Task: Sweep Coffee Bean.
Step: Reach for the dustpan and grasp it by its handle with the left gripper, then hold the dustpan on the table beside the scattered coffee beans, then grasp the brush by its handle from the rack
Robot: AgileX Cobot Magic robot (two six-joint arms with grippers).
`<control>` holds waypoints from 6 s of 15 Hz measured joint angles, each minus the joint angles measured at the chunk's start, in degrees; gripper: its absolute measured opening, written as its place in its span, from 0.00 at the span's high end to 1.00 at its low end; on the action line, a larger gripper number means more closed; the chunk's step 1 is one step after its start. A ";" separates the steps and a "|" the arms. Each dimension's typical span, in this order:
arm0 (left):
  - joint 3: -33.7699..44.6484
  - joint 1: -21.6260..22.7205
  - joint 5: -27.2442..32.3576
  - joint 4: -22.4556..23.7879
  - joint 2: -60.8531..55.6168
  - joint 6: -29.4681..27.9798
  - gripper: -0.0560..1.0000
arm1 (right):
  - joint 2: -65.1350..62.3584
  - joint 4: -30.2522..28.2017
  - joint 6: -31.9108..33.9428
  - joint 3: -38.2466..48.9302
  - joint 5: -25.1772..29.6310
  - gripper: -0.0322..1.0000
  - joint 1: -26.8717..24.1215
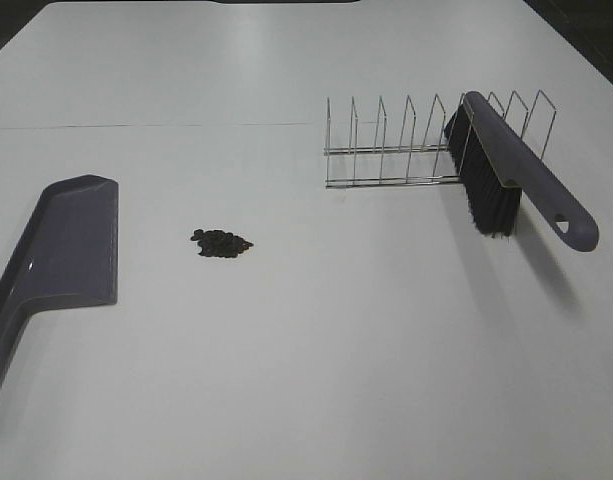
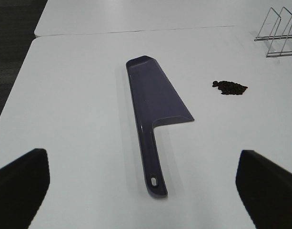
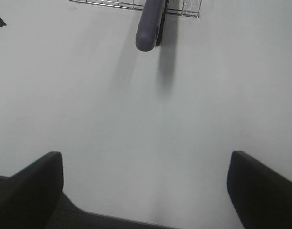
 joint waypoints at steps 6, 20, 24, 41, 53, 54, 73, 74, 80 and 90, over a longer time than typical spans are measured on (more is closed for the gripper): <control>0.00 0.00 0.00 0.00 0.00 0.00 0.01 | 0.00 0.00 0.00 0.00 0.00 0.18 0.00; 0.00 0.00 0.00 -0.40 0.00 0.00 0.01 | 0.00 0.00 0.00 0.00 0.00 0.18 0.00; 0.00 0.00 0.00 -1.38 0.00 1.15 0.01 | 0.00 0.00 0.00 0.00 0.00 0.18 0.00; 0.00 0.00 0.00 0.63 6.02 -2.46 0.02 | 0.00 0.00 0.00 0.00 0.00 0.18 0.00; -2.92 0.00 -12.38 3.90 62.68 -17.13 0.02 | 0.00 0.00 0.00 0.00 0.00 0.18 0.00; -3.78 0.00 -14.73 3.50 65.43 -18.22 0.02 | 0.00 0.00 0.00 0.00 0.00 0.18 0.00; -10.03 0.00 -38.96 1.72 103.88 -18.85 0.06 | 0.00 -0.11 0.00 0.00 0.00 0.20 0.00; -10.03 0.00 -39.48 1.89 103.93 -18.85 0.18 | 0.00 -0.11 0.00 0.00 0.00 0.20 0.00; -9.97 0.00 -44.86 1.09 104.16 -18.91 0.63 | 2.41 -2.81 6.19 -1.43 -0.34 0.20 0.00; -9.97 0.00 -44.00 10.60 104.28 -17.93 0.63 | 59.13 -7.68 8.59 -34.43 -1.95 0.22 0.00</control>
